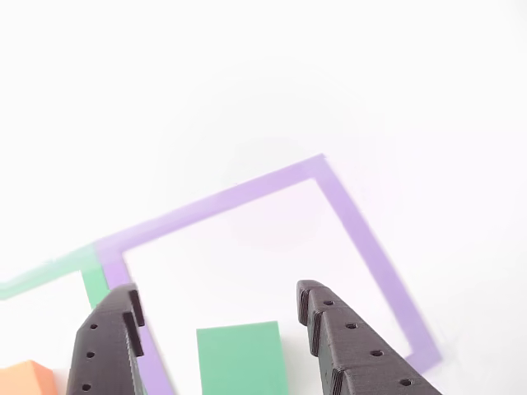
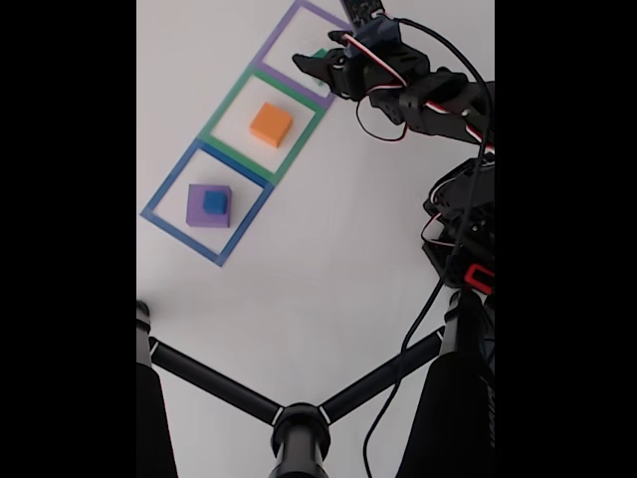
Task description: Tower of hanoi
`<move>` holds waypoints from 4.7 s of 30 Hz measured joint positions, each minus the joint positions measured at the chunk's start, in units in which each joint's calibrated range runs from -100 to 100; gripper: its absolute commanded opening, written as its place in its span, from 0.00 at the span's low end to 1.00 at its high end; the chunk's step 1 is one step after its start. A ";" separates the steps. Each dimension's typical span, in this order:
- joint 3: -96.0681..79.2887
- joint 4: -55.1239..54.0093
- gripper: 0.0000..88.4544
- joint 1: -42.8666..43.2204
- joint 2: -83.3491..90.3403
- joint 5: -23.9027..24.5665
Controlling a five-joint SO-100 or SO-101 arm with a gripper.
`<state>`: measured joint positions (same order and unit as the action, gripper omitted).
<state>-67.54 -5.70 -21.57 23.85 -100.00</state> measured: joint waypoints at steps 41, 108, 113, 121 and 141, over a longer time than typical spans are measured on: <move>60.05 94.38 0.00 35.69 17.56 0.59; -6.70 -39.25 0.37 42.98 -23.05 0.59; -3.74 -40.53 0.37 43.47 -26.42 0.59; -0.87 -41.41 0.37 43.55 -30.05 0.59; -2.79 -42.86 0.37 43.23 -30.05 0.59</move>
<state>-70.32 -48.56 21.65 -6.21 -99.41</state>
